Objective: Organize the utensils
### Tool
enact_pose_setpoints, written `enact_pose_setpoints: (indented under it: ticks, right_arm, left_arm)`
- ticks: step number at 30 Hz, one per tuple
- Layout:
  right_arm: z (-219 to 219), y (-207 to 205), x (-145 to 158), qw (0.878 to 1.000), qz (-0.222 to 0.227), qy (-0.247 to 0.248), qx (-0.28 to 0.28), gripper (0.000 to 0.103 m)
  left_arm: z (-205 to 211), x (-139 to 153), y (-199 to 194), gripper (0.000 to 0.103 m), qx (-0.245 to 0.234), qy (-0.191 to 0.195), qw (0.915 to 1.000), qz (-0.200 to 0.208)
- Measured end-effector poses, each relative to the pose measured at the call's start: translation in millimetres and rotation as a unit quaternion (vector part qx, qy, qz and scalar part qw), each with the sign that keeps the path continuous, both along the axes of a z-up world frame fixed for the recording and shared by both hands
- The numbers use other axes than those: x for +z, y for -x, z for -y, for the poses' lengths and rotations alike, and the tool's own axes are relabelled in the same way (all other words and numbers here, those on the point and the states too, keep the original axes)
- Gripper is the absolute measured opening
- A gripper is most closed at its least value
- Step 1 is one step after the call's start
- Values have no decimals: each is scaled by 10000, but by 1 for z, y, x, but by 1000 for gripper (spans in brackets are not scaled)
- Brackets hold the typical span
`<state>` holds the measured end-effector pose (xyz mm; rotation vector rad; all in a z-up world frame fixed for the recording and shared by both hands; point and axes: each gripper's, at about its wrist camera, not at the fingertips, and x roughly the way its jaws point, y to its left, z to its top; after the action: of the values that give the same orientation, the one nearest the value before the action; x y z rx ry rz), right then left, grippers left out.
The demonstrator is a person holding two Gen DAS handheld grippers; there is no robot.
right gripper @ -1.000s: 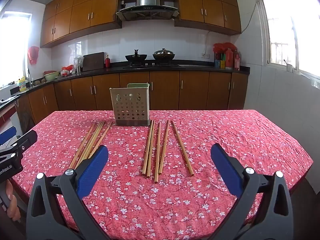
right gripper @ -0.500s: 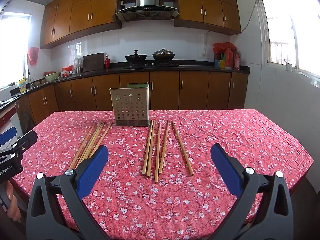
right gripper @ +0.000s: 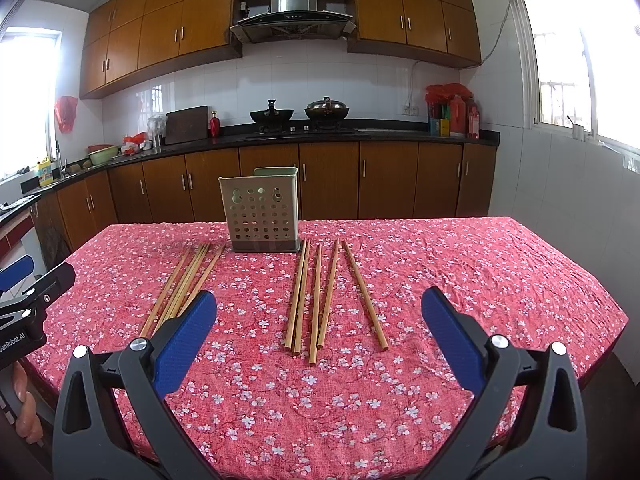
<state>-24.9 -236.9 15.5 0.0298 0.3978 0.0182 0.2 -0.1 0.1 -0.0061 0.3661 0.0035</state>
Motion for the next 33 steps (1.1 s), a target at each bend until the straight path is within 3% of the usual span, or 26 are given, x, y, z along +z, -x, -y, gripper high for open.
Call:
enact_pose_setpoints:
  ticks: [33]
  right_arm:
    - [-1,0,0,10000,-2,-23,-3,101]
  left_arm:
    - [1,-1,0,99,0,-5,10000,-3]
